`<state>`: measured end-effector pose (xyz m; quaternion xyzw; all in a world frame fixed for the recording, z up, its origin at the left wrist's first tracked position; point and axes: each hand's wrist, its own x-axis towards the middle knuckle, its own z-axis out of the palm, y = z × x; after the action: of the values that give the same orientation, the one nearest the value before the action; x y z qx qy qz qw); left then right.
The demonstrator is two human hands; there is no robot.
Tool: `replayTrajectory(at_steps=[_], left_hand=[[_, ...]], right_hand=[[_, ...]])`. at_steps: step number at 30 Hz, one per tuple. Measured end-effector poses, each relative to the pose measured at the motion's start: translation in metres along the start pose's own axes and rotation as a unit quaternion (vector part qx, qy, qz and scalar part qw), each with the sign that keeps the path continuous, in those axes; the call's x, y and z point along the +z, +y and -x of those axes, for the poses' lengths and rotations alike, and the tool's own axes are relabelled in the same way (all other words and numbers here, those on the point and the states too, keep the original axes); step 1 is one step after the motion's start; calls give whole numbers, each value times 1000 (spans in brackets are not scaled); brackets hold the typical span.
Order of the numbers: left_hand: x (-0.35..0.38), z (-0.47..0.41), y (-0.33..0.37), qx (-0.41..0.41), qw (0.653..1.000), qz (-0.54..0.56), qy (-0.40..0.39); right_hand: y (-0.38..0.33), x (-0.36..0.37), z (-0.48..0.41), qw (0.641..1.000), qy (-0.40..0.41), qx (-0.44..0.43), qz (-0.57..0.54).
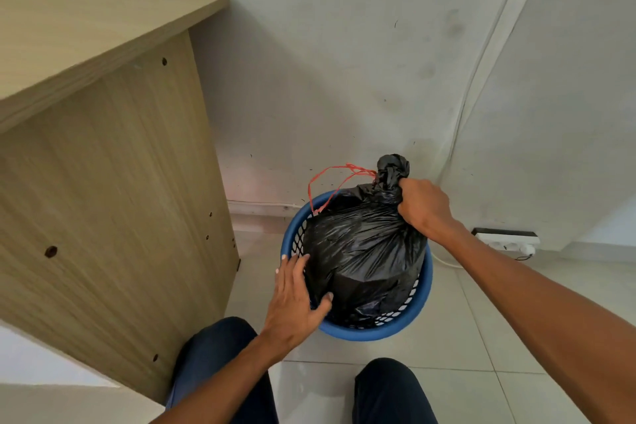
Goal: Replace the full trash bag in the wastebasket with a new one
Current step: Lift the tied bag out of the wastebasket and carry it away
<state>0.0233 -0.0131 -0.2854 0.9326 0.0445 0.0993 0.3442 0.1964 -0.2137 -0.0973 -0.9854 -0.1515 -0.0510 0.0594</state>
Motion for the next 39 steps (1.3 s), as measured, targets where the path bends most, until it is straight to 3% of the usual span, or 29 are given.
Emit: replayTrajectory(at_steps=[5,12,20,23,26,30,34,39], left_hand=[[-24,-20,20,21,1000,-10,-19],[-37,-33,34,-16,1000,-3,-13],[-41,-34,48,-38,989,140,33],[-39,-35,46,-74,987,140,43],[-42,-38,45,-91,988,118,44],[-40,-44,47,-101,988,116,28],[-33,-50,52,-107,983,149,31],[-29,-58,38,-66,987,141,39]], right_hand=[[-4,-22,-4,999,13,-30,7],[-13,-24,10,999,-3,-37,1],[-53,9,27,997,-5,-71,40],[-60,19,30,989,-116,-91,-12],[-51,11,35,951,-268,-105,-112],[-35,3,53,916,-357,-183,11],[-32,0,70,910,-341,-214,97],[-39,8,76,939,-219,-228,131]])
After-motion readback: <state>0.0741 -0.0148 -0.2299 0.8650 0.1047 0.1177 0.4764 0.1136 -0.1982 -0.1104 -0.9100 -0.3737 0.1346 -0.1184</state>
